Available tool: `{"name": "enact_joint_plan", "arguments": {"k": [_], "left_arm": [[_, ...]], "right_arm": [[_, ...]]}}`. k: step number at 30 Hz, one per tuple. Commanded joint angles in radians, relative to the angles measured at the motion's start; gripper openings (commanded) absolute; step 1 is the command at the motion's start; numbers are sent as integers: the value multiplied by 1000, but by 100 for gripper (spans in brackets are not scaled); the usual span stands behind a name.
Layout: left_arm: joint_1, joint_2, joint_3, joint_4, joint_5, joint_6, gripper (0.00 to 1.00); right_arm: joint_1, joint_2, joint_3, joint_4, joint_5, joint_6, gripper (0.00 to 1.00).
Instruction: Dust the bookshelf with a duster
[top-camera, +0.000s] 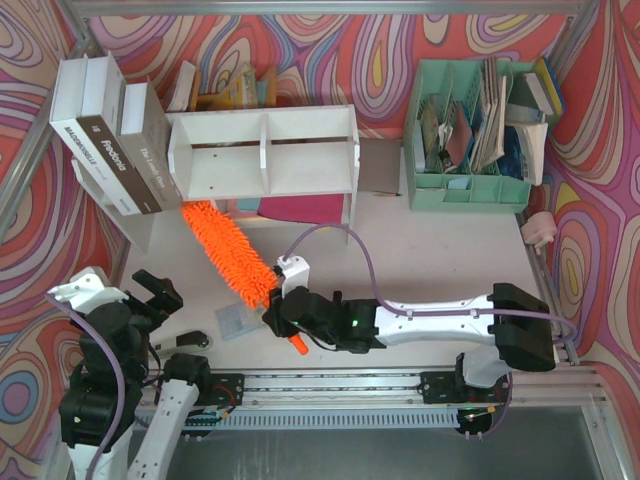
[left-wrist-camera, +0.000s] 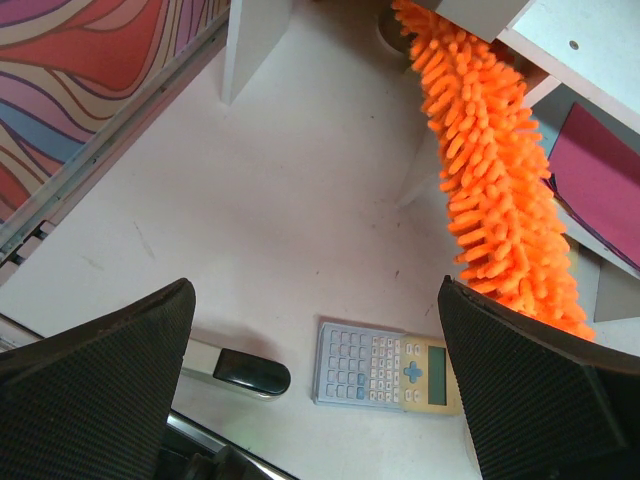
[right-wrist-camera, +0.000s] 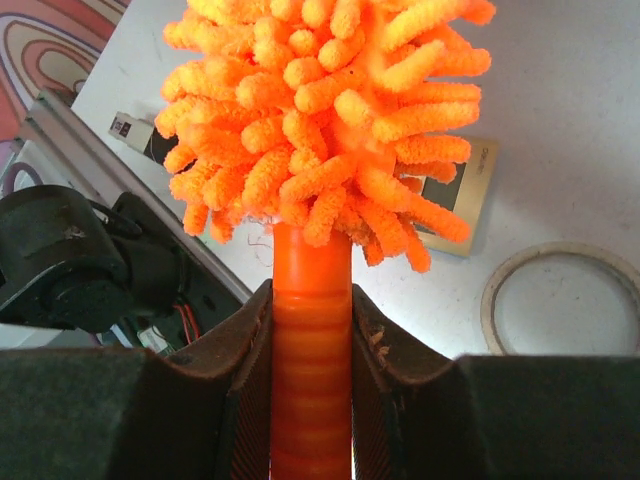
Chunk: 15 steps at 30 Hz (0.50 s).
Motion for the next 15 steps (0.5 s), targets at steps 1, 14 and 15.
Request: {"name": "enact_joint_plan", "arguments": {"k": [1, 14, 15], "left_arm": [[3, 7, -13, 20, -1, 7, 98], [2, 4, -13, 20, -2, 8, 98], [4, 4, -13, 20, -2, 8, 98]], "right_arm": [[22, -36, 1, -7, 119, 96, 0], [156, 55, 125, 96, 150, -79, 0], [158, 43, 116, 77, 181, -60, 0]]}}
